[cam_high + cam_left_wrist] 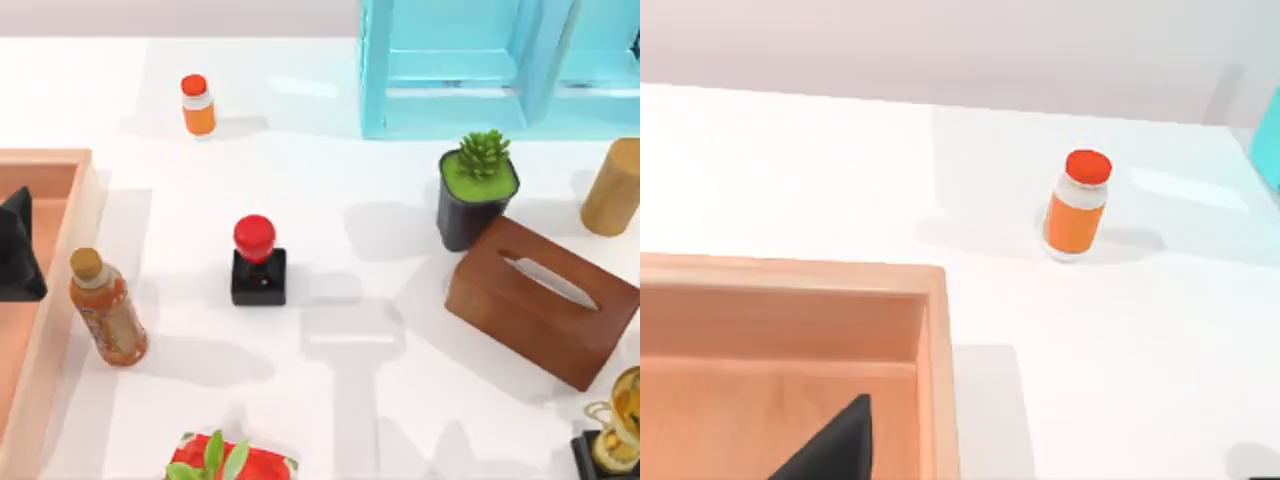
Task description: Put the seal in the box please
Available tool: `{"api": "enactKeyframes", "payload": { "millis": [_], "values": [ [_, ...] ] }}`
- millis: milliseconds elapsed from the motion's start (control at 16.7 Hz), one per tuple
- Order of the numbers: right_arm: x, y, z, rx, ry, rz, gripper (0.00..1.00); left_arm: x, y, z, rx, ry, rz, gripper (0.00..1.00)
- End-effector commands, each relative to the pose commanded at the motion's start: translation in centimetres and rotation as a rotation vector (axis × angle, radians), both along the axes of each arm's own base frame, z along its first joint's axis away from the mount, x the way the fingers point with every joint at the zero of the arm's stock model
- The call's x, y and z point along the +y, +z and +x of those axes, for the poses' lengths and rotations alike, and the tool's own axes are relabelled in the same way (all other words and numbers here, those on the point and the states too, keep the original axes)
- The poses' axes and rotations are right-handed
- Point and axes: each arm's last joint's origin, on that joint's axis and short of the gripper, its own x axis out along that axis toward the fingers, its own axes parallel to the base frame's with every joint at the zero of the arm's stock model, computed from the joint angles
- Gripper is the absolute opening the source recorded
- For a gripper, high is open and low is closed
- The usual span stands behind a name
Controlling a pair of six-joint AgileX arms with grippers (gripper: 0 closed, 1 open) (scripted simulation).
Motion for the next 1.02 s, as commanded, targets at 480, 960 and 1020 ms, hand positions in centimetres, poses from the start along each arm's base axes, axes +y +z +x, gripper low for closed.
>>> {"api": "enactKeyframes", "payload": {
  "millis": [480,960,1020],
  "values": [
    [0.0,0.0,0.0,0.000,0.000,0.000,1.00,-3.5,5.0,7.3,0.420,-0.065,-0.020,1.00],
    [0.0,0.0,0.0,0.000,0.000,0.000,1.00,-9.5,4.5,15.7,0.849,-0.065,0.051,1.00],
    [0.0,0.0,0.0,0.000,0.000,0.000,1.00,-10.5,4.1,16.9,0.895,-0.062,0.062,1.00]
  ]
}}
